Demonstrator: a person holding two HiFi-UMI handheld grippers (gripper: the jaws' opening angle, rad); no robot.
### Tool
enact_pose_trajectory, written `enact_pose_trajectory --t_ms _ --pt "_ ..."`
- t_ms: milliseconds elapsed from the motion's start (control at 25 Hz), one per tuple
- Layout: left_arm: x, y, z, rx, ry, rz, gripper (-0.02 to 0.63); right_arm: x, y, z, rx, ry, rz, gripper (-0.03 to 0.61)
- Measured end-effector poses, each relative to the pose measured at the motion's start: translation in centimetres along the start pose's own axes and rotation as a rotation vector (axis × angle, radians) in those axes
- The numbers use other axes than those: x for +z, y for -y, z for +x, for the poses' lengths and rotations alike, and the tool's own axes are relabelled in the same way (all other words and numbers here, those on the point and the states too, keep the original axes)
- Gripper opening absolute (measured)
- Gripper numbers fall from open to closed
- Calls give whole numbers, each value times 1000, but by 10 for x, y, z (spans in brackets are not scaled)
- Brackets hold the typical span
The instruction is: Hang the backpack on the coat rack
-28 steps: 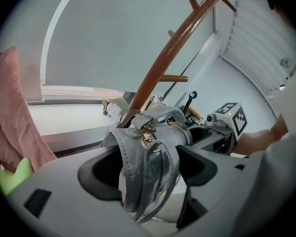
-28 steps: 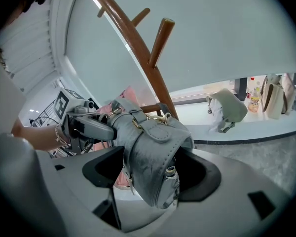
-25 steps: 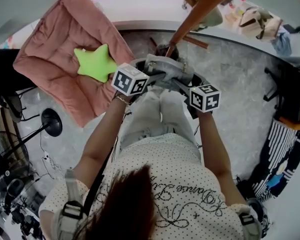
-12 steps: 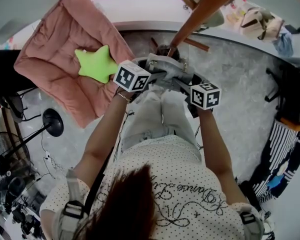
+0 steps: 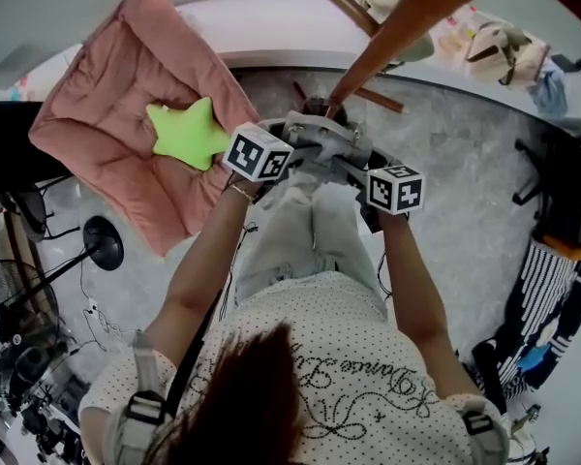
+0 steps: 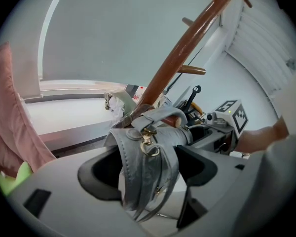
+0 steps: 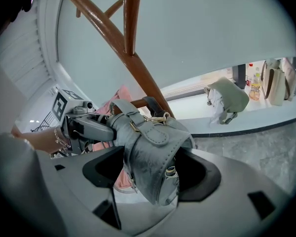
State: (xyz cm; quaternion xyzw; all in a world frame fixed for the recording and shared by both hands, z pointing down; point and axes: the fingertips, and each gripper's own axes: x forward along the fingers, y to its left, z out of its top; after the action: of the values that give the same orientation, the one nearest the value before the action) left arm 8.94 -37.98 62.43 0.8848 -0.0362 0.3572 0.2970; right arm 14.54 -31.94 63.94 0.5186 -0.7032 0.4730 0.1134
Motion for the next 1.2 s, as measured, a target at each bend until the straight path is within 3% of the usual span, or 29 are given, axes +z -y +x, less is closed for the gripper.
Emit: enact_pose_trajectory --t_ms 600,1200 --pt "9 -13 25 7 -43 40 342 0 30 11 6 10 118 337" --pt "11 -23 34 -7 -10 71 344 14 37 14 24 81 218 341"
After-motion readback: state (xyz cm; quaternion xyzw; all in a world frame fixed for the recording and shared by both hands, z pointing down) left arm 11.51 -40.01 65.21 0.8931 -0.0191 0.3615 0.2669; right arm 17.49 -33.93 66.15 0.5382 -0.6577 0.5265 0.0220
